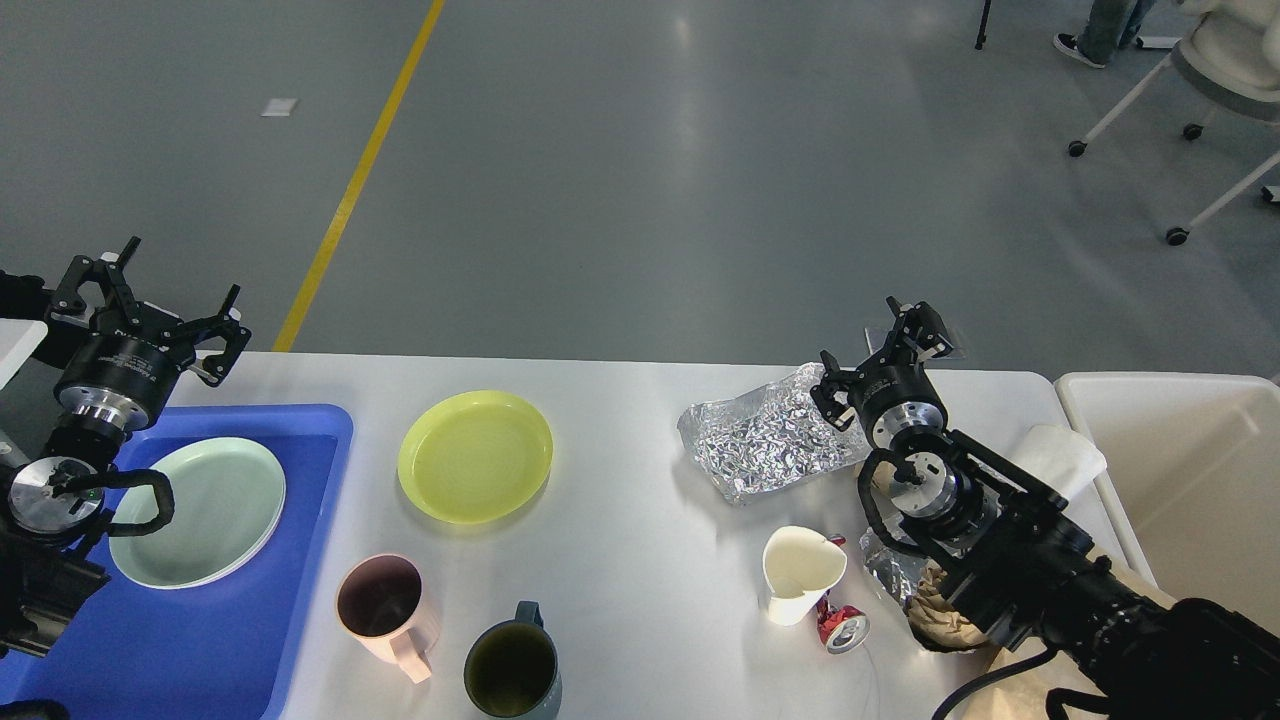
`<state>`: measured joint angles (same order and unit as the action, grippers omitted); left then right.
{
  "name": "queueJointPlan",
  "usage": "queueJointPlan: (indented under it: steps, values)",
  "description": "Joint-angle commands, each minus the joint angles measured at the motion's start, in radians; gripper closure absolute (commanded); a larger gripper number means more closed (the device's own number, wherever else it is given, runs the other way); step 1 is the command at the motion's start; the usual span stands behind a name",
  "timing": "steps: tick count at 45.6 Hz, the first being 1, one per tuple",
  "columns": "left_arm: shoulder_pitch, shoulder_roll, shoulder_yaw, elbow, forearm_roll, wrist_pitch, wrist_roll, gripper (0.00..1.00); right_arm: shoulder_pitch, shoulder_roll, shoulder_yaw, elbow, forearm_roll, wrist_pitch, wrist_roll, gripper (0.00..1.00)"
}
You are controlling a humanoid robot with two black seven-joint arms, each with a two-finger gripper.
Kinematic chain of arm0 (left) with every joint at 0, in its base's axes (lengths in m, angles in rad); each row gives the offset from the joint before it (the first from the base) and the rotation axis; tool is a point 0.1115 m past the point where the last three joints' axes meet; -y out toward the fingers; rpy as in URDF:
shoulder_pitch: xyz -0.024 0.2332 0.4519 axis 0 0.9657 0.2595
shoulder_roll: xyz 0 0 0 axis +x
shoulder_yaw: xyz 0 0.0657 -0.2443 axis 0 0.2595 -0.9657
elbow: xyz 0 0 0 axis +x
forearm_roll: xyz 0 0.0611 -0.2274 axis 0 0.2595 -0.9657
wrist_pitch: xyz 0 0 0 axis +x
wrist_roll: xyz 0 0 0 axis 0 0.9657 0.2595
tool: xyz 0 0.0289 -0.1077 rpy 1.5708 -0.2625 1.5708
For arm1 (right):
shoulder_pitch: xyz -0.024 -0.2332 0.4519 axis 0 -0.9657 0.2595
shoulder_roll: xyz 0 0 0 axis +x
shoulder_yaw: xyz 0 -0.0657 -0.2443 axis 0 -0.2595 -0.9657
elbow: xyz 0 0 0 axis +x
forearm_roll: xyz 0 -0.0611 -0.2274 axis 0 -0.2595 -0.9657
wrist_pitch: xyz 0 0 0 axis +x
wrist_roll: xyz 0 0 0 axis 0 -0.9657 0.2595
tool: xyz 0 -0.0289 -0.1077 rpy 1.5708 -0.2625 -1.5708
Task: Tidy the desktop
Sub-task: 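Move the left gripper over the dark red mug beside the tray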
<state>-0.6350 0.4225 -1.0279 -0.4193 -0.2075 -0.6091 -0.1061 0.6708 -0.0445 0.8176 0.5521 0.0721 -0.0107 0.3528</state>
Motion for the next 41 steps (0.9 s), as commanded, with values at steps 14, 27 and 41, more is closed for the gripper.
queueJointPlan:
  steps: [14, 27, 41]
  values:
    - [0.008, -0.004, 0.002, -0.001, 0.003, 0.002, 0.000, 0.04, 0.000, 0.000, 0.000, -0.001, 0.000, 0.000, 0.000, 0.00]
    - [0.003, -0.004, 0.002, -0.001, 0.005, -0.001, 0.006, 0.04, 0.000, 0.000, 0.000, -0.001, 0.000, 0.000, 0.000, 0.00]
    - [0.003, 0.146, 0.040, -0.004, 0.007, -0.034, 0.008, 0.04, 0.000, 0.000, 0.000, -0.003, 0.000, 0.000, 0.000, 0.00]
